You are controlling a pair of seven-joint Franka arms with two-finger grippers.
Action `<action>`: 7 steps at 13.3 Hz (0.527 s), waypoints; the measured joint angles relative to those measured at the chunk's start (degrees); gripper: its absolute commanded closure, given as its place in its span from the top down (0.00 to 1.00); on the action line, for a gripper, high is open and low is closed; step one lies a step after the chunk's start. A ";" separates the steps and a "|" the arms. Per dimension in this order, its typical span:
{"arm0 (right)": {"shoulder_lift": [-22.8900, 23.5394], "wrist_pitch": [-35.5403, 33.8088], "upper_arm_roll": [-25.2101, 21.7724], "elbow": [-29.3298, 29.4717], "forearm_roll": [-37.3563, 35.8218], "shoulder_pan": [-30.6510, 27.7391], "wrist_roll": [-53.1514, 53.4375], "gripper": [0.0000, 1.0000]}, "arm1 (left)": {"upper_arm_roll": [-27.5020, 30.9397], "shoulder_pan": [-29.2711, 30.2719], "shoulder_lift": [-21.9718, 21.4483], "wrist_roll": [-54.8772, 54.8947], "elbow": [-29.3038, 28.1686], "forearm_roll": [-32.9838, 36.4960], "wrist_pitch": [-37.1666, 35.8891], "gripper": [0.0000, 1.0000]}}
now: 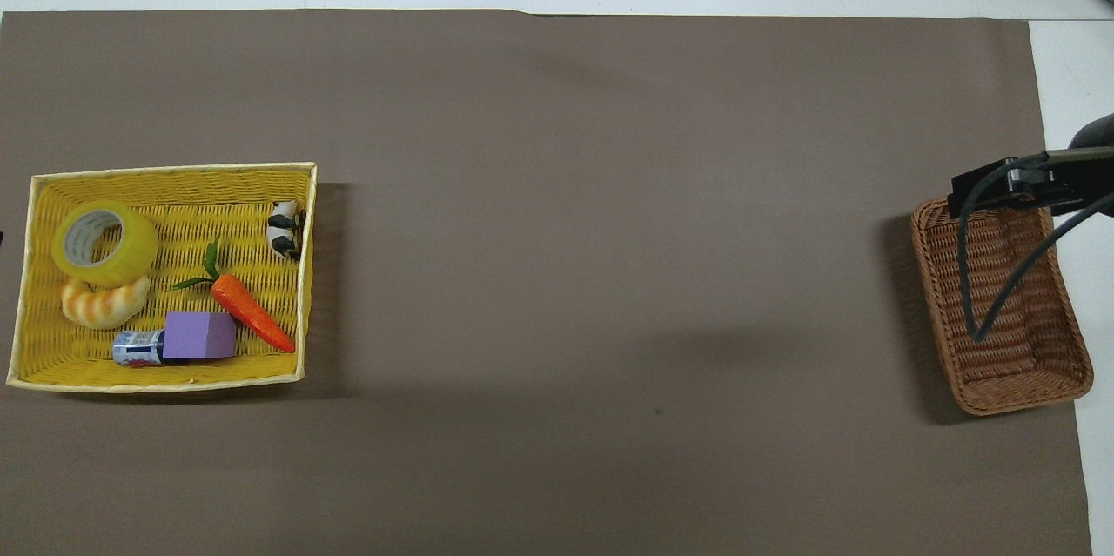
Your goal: Move tape to another basket
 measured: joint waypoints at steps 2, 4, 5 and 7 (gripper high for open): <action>0.00 0.00 0.00 0.00 0.00 0.00 0.00 1.00 | 0.20 0.03 0.00 0.01 0.00 0.00 0.00 1.00; 0.00 0.00 0.00 0.00 0.00 0.00 0.00 1.00 | 0.33 0.04 -0.01 0.01 0.00 0.00 -0.01 1.00; 0.00 0.00 0.00 0.00 0.00 0.00 0.00 1.00 | 0.33 0.04 -0.01 0.01 0.00 0.00 -0.03 1.00; 0.00 0.00 0.00 0.00 0.00 0.00 0.00 1.00 | 0.33 0.04 -0.01 0.01 0.00 0.00 -0.03 1.00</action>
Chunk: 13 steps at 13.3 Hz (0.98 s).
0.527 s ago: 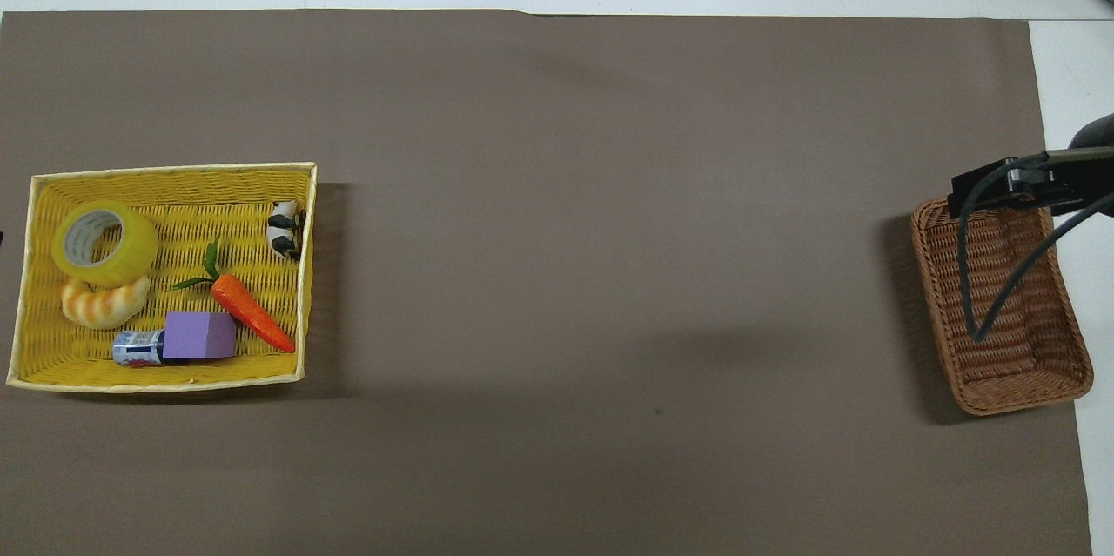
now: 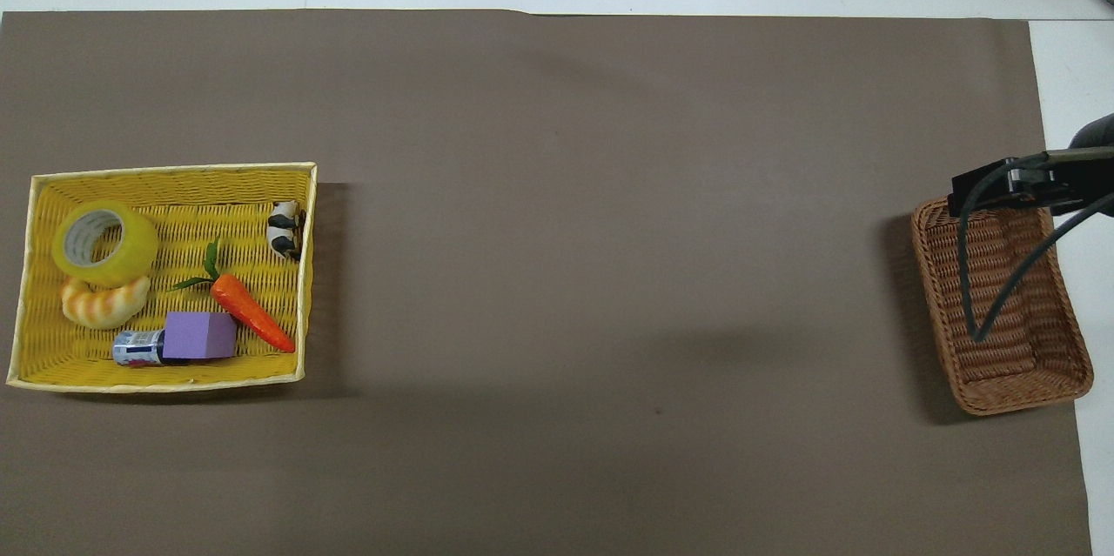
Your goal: Move tape to another basket
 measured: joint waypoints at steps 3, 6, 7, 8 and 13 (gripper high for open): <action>0.00 0.00 0.00 0.00 0.00 0.00 0.00 1.00 | 0.06 0.01 -0.05 0.00 -0.09 0.00 0.38 1.00; 0.00 0.00 0.00 0.00 0.00 0.00 0.00 1.00 | 0.57 0.04 -1.31 0.10 -3.13 0.00 5.37 1.00; 0.00 0.00 0.00 0.00 0.00 0.00 0.00 1.00 | 0.70 0.13 -1.81 0.17 -4.24 0.00 6.63 1.00; 0.00 0.00 0.00 0.00 0.00 0.00 0.00 1.00 | 0.82 0.40 -2.12 0.80 -5.48 0.00 7.59 1.00; 0.00 0.00 0.00 0.00 0.00 0.00 0.00 1.00 | 1.04 5.00 -0.93 8.30 -14.65 -0.14 19.75 1.00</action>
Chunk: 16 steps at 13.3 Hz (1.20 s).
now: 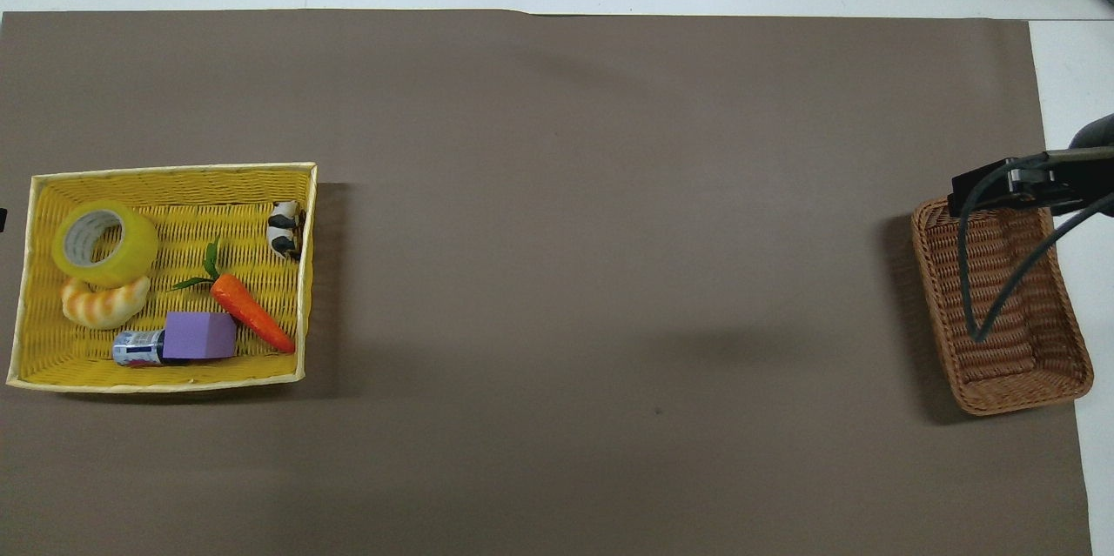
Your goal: Move tape to another basket
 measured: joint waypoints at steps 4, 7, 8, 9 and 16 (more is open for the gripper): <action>0.00 0.00 0.00 0.00 0.00 0.00 0.00 1.00 | -0.01 4.84 5.39 5.33 -0.92 -2.36 6.74 1.00; 0.00 0.00 0.00 0.00 0.00 0.00 0.00 1.00 | 0.01 8.36 9.76 8.60 -1.23 -2.80 11.16 1.00; 0.00 0.00 0.00 0.00 0.00 0.00 0.00 1.00 | 0.02 8.89 11.19 8.79 -1.57 -2.82 12.62 1.00; 0.00 0.00 0.00 0.00 0.00 0.00 0.00 1.00 | -0.04 9.27 12.37 8.81 -2.23 -2.83 14.21 1.00; 0.00 0.00 0.00 0.00 0.00 0.00 0.00 1.00 | -0.02 13.29 17.96 12.53 -9.87 -6.42 25.80 1.00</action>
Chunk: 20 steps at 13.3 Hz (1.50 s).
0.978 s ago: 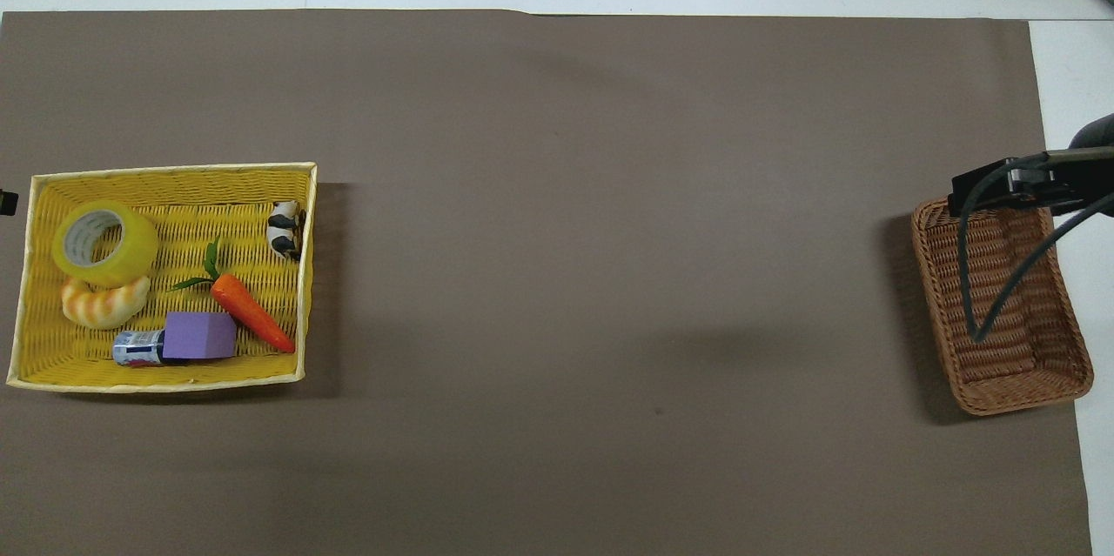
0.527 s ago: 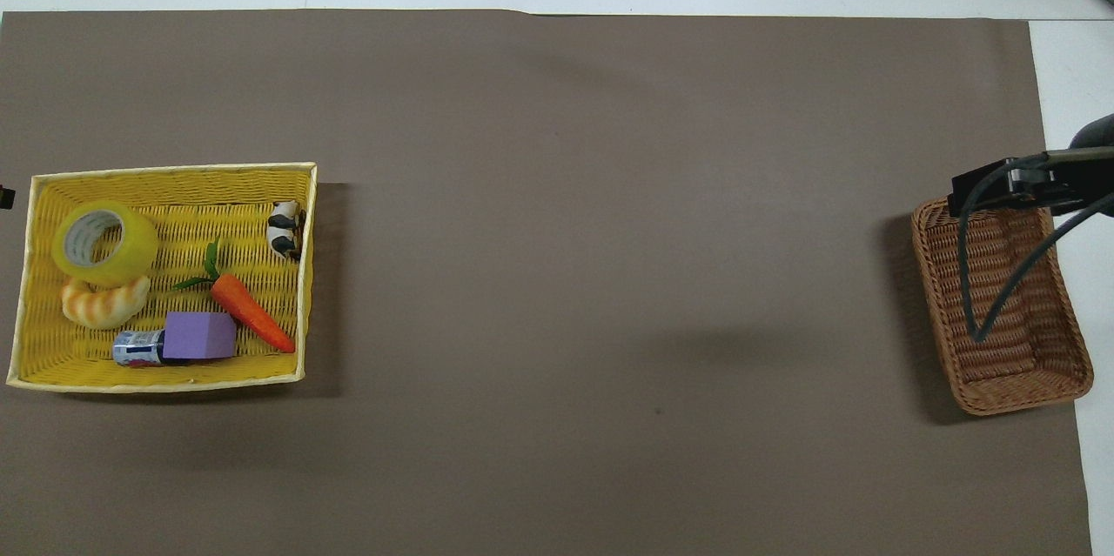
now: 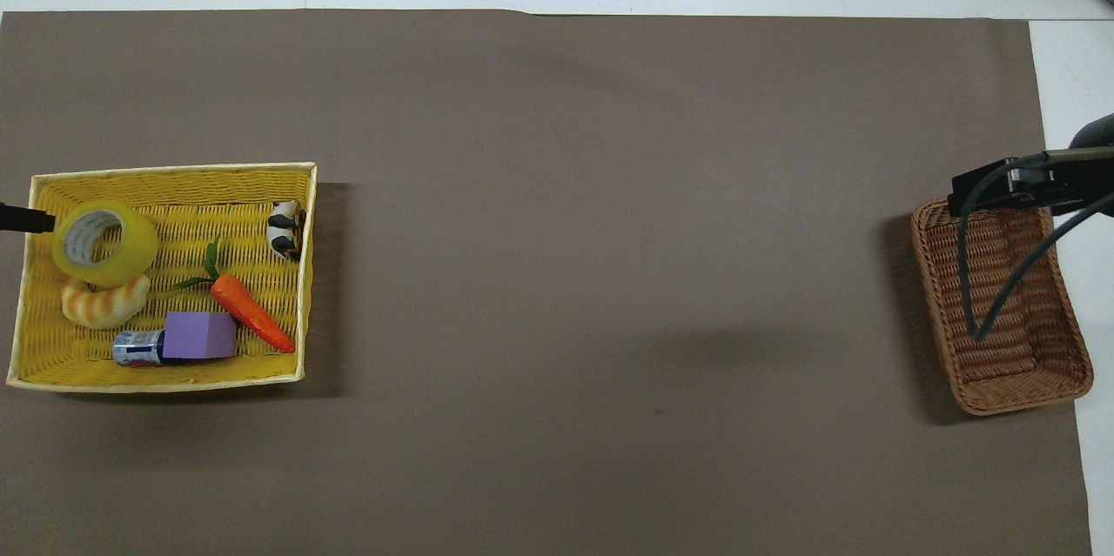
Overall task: Move tape to another basket
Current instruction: 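Reach the left gripper into the yellow basket to the tape roll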
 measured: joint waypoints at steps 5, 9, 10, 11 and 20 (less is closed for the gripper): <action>0.00 0.00 0.00 0.00 0.00 0.00 0.00 1.00 | -0.58 -0.13 2.63 0.00 -1.09 -0.04 1.35 0.90; 0.00 0.00 0.00 0.00 0.00 0.00 0.00 1.00 | -0.71 -0.16 2.80 -0.01 -4.84 -0.09 2.38 0.08; 0.00 0.00 0.00 0.00 0.00 0.00 0.00 1.00 | -0.70 -0.17 2.78 -0.01 -5.24 -0.10 2.41 0.00; 0.00 0.00 0.00 0.00 0.00 0.00 0.00 1.00 | -0.69 -0.16 2.78 0.00 -5.32 -0.10 2.41 0.00; 0.00 0.00 0.00 0.00 0.00 0.00 0.00 1.00 | -1.86 -1.66 -1.50 0.18 -4.89 -0.13 0.62 0.00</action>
